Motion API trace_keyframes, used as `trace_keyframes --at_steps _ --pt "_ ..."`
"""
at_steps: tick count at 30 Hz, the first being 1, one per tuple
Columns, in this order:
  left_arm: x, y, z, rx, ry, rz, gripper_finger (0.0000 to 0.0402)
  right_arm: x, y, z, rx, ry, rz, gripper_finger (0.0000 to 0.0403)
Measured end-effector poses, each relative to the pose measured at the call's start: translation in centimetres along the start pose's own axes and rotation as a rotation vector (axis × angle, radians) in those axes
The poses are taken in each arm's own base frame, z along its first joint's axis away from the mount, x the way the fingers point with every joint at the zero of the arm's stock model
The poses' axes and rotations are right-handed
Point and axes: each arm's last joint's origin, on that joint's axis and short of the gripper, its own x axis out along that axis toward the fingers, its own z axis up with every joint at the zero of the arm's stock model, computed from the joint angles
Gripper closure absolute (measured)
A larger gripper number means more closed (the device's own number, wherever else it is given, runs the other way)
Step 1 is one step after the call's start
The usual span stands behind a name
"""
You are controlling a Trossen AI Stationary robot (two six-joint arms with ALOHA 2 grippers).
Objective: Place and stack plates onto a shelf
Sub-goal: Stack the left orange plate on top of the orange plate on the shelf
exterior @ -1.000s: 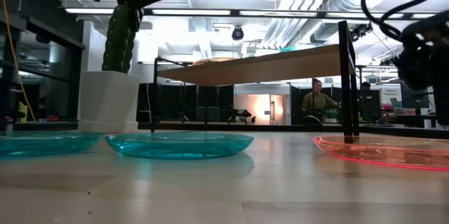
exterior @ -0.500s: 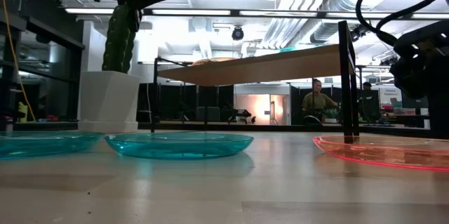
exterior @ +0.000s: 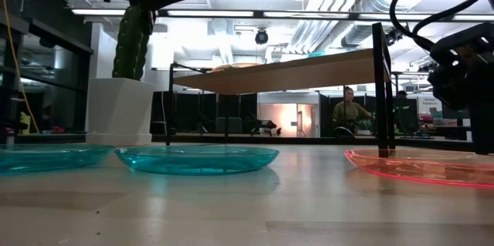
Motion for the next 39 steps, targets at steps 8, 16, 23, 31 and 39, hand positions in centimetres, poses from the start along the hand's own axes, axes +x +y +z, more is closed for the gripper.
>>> trace_keyframes --at_steps 8,16,23,31,39 --pt "0.0 0.0 0.0 0.0 0.0 0.001 0.0401 0.7 -0.2 0.0 0.011 -0.007 -0.034 0.0365" --pt "0.0 0.0 0.0 0.025 0.0 0.001 0.0401 -0.1 0.0 -0.1 -0.064 0.052 0.008 0.0401" --pt "0.0 0.0 0.0 0.026 -0.003 0.003 0.0401 -2.8 1.6 -0.4 -0.213 0.141 0.222 0.0403" --pt "0.0 0.0 0.1 0.025 -0.013 0.017 0.0401 -5.6 3.6 -0.8 -0.309 0.215 0.522 0.0403" --pt "0.0 0.0 0.2 0.025 -0.023 0.02 0.0401 -7.7 6.6 0.0 -0.328 0.151 0.766 0.0403"
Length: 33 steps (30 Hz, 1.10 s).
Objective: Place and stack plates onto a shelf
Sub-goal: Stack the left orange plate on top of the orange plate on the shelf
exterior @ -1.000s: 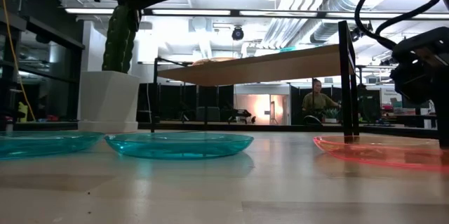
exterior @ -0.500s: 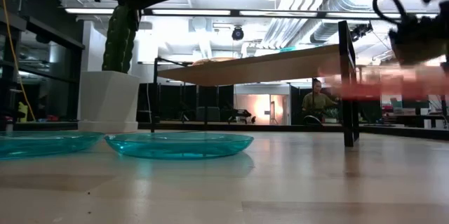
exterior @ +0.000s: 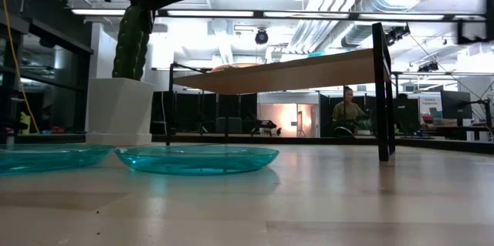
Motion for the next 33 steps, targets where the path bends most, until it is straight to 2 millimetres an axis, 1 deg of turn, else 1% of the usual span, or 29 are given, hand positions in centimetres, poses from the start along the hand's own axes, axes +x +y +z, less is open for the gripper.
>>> trace_keyframes --at_steps 4,7,9,13,17,19,24,29,33 --pt "0.0 0.0 0.2 -0.002 -0.022 0.008 0.0401 0.1 2.7 2.6 -0.113 -0.104 0.036 0.0403" --pt "0.0 0.0 0.3 0.005 -0.034 0.018 0.0401 -0.6 5.1 5.0 -0.212 -0.189 0.018 0.0403" --pt "0.0 0.0 0.3 0.016 -0.041 0.018 0.0401 -1.2 6.2 6.5 -0.268 -0.229 -0.025 0.0403" --pt "0.0 -0.1 0.4 0.021 -0.054 0.012 0.0401 -2.8 7.8 8.8 -0.329 -0.3 -0.133 0.0403" --pt "-0.1 -0.1 0.5 0.021 -0.058 0.01 0.0401 -4.1 8.5 10.4 -0.353 -0.333 -0.18 0.0403" --pt "-0.1 -0.1 0.5 0.029 -0.06 0.01 0.0401 -4.6 8.7 10.9 -0.353 -0.361 -0.192 0.0403" --pt "-0.1 -0.3 0.9 0.034 -0.094 -0.004 0.0401 -5.5 8.5 12.2 -0.35 -0.452 -0.233 0.0403" --pt "-0.2 -0.3 1.0 0.065 -0.111 -0.009 0.0401 -5.9 7.4 14.0 -0.337 -0.565 -0.335 0.0403" --pt "-0.2 -0.4 1.2 0.062 -0.131 -0.017 0.0401 -5.8 6.0 15.9 -0.306 -0.653 -0.448 0.0403"
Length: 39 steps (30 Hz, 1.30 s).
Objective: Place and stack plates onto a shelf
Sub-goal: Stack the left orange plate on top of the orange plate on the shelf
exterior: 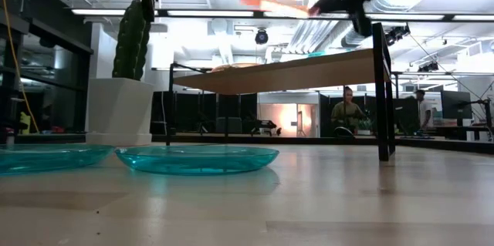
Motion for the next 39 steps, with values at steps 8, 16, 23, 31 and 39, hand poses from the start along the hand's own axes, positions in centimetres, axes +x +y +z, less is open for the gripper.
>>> trace_keyframes --at_steps 8,16,23,31,39 --pt "0.0 0.0 0.1 -0.002 -0.006 -0.002 0.0401 4.4 -2.6 1.8 0.051 -0.118 -0.11 0.0403" --pt "0.0 -0.2 0.5 -0.006 -0.054 -0.018 0.0401 7.2 -2.0 4.9 -0.058 -0.109 -0.273 0.0403" --pt "0.0 -0.2 0.5 -0.001 -0.052 -0.017 0.0401 9.8 -1.1 6.5 -0.195 0.029 -0.367 0.0403" --pt "0.0 -0.2 0.5 0.001 -0.052 -0.017 0.0401 10.6 -0.8 6.9 -0.208 0.094 -0.356 0.0403" --pt "0.0 -0.1 0.5 0.017 -0.059 0.005 0.0401 10.6 -0.6 6.9 -0.19 0.1 -0.33 0.0403"
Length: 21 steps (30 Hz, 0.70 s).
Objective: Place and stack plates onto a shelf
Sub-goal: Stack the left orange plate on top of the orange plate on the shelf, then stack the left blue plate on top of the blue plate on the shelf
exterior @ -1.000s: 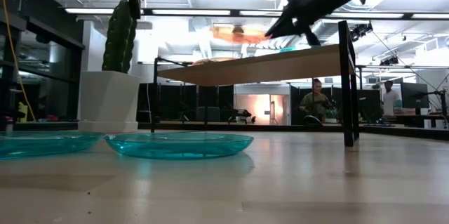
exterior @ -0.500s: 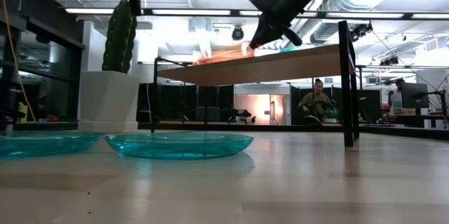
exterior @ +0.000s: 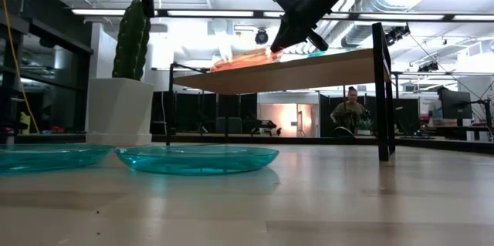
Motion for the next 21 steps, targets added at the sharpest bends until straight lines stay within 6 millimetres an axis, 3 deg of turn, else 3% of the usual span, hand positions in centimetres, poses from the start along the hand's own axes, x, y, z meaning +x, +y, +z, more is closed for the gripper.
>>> trace_keyframes --at_steps 9,21 --pt "0.0 0.0 0.0 0.0 0.0 0.0 0.0401 0.01 0.01 -0.02 0.004 0.003 0.005 0.0383" --pt "0.0 0.01 0.0 0.008 -0.001 0.004 0.0401 -0.15 0.23 0.25 -0.037 -0.001 0.062 0.0217"
